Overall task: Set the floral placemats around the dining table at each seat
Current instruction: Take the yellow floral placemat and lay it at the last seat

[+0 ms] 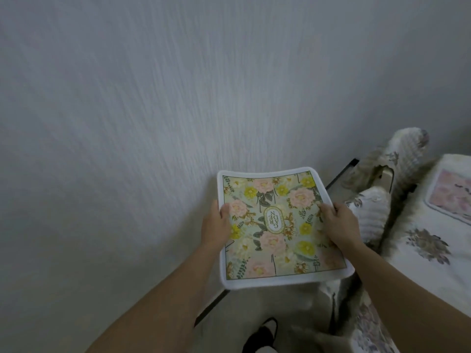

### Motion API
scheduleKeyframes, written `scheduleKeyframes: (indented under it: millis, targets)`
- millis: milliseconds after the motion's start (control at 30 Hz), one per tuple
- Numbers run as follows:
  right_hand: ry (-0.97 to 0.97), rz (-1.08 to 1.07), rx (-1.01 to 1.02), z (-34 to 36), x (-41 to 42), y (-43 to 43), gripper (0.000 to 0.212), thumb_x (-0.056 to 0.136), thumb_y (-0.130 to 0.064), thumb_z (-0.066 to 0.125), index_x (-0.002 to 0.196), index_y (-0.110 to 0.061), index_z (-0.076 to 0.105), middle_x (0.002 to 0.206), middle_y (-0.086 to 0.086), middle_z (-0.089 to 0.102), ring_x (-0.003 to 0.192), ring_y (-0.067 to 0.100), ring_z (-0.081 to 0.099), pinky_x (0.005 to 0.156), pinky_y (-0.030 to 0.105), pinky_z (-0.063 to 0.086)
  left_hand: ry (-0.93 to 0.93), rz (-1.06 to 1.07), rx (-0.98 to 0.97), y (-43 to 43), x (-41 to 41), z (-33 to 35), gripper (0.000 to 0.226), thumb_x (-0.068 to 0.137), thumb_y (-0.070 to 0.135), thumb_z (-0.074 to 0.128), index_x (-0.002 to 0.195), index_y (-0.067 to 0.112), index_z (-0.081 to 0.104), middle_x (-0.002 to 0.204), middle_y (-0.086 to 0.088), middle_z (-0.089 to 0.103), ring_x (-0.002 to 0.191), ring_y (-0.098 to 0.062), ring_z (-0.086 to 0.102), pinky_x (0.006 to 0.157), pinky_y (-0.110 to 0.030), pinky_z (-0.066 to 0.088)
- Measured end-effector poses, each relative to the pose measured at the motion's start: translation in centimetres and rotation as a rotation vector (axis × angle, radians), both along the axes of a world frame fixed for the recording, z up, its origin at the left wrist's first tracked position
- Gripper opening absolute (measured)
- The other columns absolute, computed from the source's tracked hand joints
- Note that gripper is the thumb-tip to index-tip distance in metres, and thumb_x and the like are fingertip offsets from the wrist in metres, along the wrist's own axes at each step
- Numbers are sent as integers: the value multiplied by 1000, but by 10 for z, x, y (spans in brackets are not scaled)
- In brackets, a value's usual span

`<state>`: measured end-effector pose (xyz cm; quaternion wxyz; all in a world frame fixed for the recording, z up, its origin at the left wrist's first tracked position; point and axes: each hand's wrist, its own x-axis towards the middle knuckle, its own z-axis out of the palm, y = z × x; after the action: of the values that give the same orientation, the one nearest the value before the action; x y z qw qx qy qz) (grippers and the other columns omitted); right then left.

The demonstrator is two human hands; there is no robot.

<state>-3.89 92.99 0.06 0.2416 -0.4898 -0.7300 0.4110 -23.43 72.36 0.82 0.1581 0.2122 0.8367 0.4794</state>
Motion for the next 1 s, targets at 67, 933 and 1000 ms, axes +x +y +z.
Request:
scheduleKeyframes:
  millis: [67,933,1000]
  targets:
    - [-3,-51,15,-4,-12,31,31,98,-39,47,95,-11,60,82,5,62,78,26,60,58,30,39,-5,-45,4,41,-21,0,25,103,39,36,100,17,49,92,-2,64,82,-23,66,74,-51,57]
    - [43,-1184,-162,-39,180,163,33,100,-36,47,86,-7,56,81,8,60,73,22,57,52,28,36,56,-1188,-52,472,118,-10,22,104,37,35,107,19,47,97,0,63,81,-15,62,65,-35,53]
    - [52,-1315,-184,-46,195,149,35,100,-36,46,89,-4,56,82,9,61,71,19,57,52,28,35,106,-1298,-81,492,146,-22,23,104,38,36,103,17,47,93,-2,62,80,-20,62,68,-43,53]
